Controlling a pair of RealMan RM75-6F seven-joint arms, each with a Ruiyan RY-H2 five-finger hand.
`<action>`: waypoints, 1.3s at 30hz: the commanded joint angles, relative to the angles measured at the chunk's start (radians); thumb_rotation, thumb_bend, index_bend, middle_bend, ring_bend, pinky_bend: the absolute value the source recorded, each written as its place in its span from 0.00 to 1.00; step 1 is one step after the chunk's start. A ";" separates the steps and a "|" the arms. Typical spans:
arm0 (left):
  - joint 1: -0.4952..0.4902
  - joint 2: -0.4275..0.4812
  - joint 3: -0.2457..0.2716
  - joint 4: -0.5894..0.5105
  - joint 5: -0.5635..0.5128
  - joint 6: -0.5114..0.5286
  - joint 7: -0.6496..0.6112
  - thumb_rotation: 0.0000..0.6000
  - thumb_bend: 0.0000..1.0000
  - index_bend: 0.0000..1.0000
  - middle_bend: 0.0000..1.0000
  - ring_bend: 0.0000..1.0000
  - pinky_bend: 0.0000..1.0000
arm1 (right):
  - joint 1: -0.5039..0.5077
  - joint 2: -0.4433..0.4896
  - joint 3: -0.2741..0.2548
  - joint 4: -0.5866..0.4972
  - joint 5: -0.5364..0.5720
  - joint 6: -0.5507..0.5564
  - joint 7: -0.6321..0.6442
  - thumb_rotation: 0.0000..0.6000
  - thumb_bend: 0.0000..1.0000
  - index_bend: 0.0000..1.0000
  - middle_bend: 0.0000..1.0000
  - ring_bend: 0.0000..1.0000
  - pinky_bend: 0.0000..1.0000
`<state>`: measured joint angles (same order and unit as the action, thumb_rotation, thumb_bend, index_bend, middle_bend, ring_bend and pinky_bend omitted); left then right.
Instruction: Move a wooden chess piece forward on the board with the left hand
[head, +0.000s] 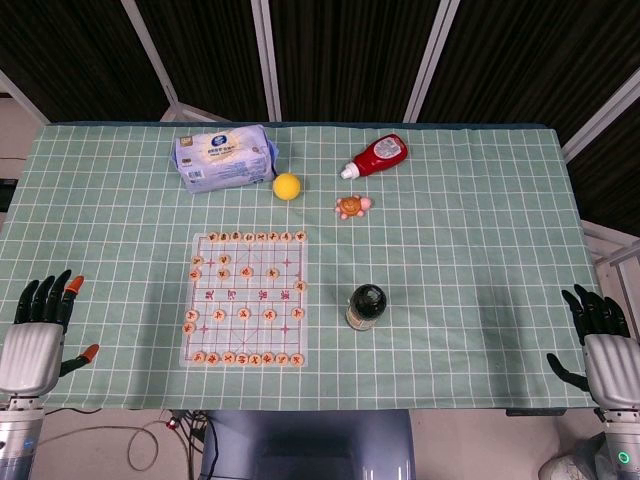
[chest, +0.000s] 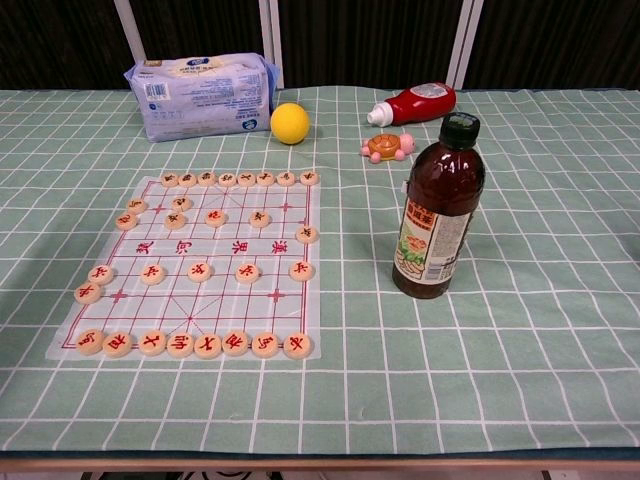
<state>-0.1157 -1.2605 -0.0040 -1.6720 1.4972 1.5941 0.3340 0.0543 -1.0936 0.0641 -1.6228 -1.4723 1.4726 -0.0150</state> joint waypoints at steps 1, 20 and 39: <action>0.001 0.000 -0.002 -0.001 0.001 -0.003 0.002 1.00 0.00 0.00 0.00 0.00 0.05 | 0.000 0.000 0.000 -0.001 0.001 0.000 0.000 1.00 0.29 0.00 0.00 0.00 0.00; -0.071 -0.032 -0.064 -0.111 -0.008 -0.095 0.177 1.00 0.04 0.04 0.41 0.36 0.45 | -0.002 0.007 -0.003 -0.015 0.005 -0.007 0.015 1.00 0.29 0.00 0.00 0.00 0.00; -0.351 -0.310 -0.205 -0.186 -0.508 -0.350 0.671 1.00 0.16 0.43 1.00 0.97 0.99 | 0.002 0.017 0.001 -0.023 0.021 -0.027 0.047 1.00 0.29 0.00 0.00 0.00 0.00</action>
<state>-0.4240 -1.5174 -0.1961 -1.8619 1.0583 1.2600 0.9393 0.0564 -1.0770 0.0648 -1.6462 -1.4512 1.4457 0.0314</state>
